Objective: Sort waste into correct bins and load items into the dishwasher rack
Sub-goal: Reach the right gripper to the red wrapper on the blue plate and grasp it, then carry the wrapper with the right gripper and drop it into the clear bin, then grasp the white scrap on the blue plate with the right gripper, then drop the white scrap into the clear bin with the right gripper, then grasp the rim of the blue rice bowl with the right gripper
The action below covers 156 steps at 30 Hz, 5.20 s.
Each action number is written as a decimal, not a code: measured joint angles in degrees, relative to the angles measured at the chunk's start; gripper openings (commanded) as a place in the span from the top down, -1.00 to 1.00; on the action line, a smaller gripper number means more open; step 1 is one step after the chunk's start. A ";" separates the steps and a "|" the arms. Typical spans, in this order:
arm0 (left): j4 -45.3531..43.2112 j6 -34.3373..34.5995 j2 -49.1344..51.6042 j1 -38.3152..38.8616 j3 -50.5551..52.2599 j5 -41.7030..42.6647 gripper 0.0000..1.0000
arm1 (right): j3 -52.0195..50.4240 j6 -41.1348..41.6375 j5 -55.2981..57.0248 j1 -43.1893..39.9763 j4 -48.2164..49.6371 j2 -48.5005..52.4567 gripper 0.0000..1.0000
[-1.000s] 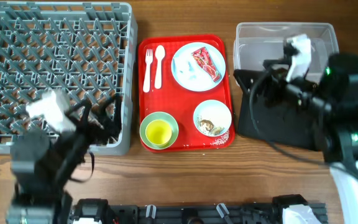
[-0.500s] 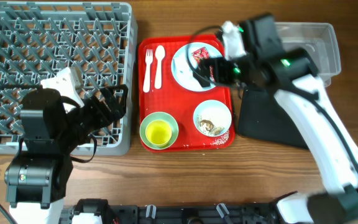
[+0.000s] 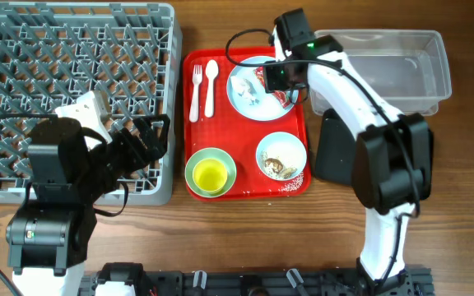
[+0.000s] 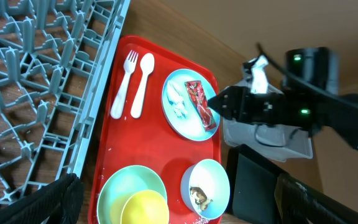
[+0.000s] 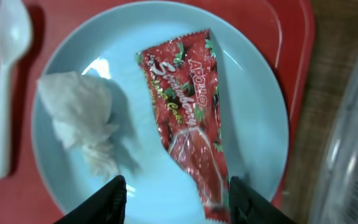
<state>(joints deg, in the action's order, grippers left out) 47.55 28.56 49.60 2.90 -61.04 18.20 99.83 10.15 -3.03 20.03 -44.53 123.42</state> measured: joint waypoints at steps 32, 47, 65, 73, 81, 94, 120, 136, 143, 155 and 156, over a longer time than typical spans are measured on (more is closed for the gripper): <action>0.02 0.00 0.00 0.00 0.00 0.00 -1.00 | 0.66 5.31 4.72 -10.38 -2.56 -19.41 0.91; 0.02 0.02 0.00 0.00 0.00 0.00 -1.00 | -4.11 -0.02 1.95 -11.50 -2.12 -16.57 -0.28; 0.02 0.00 0.00 0.00 0.00 0.15 -1.00 | -3.85 -3.41 -1.73 6.56 11.23 2.56 -0.02; 0.04 0.00 0.00 0.00 0.00 0.17 -1.00 | -3.85 -2.08 -3.98 6.56 11.58 5.33 0.91; 0.02 0.02 0.00 0.00 0.00 0.15 -1.00 | -3.85 2.19 -1.16 5.79 7.65 -1.07 0.91; 0.04 0.00 0.00 0.00 0.00 0.17 -1.00 | -3.93 7.69 7.34 -13.42 -4.26 -16.57 -0.10; 0.02 0.00 0.00 0.00 0.00 0.15 -1.00 | -19.43 14.10 -2.21 15.23 -14.93 -30.69 0.07; 0.02 0.00 0.00 0.00 0.00 0.17 -1.00 | -41.03 18.56 -0.96 16.33 11.61 -28.63 0.45; 0.02 0.02 0.00 0.00 0.00 0.17 -1.00 | -41.09 18.23 -2.38 17.31 12.22 -24.35 0.91; 0.04 0.00 0.00 0.00 0.00 0.15 -1.00 | -39.91 20.81 -0.35 17.09 7.30 -32.85 0.91; 0.04 0.02 0.00 0.00 0.00 0.17 -1.00 | -39.80 21.22 -0.35 17.05 7.32 -33.99 0.92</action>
<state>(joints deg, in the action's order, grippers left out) 47.59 28.58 49.60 2.90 -61.04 18.37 60.03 31.38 -3.38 37.08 -37.21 89.43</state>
